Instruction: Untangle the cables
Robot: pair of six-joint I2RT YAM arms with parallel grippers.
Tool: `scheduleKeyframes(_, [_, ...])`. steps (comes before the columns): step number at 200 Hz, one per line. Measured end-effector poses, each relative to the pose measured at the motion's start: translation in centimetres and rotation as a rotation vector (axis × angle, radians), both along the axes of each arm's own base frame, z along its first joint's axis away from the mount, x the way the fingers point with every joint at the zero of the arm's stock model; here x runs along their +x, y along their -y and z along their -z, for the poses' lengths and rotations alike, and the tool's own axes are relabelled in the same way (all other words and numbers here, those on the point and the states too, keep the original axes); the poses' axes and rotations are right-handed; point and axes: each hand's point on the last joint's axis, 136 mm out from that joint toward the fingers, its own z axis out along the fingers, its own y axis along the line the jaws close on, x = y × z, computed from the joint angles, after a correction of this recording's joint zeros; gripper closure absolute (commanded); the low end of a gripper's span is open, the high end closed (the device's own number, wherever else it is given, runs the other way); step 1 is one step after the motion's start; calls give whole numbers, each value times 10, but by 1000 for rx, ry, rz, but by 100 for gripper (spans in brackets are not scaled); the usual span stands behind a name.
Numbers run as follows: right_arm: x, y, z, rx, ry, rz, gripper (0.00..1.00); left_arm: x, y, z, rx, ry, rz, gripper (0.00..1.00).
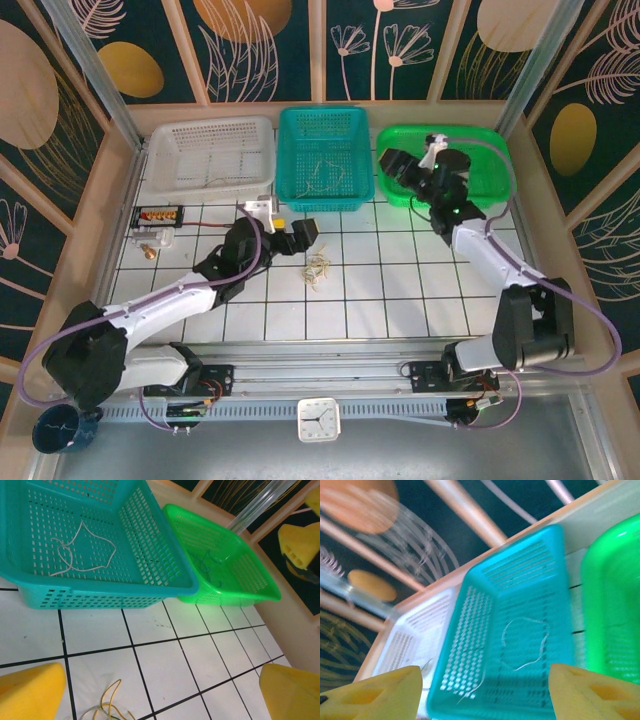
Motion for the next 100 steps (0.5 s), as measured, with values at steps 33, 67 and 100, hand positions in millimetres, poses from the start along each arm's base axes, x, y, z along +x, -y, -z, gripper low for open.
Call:
scheduleKeyframes(33, [-45, -45, 23, -37, -22, -137, 33, 5, 10, 20, 62, -59, 32, 6])
scheduleKeyframes(67, [-90, -79, 72, -83, -112, -252, 38, 0, 13, 63, 150, -152, 72, 24])
scheduleKeyframes(100, [-120, -86, 119, -122, -208, -302, 47, -3, 16, 93, 206, -207, 105, 43])
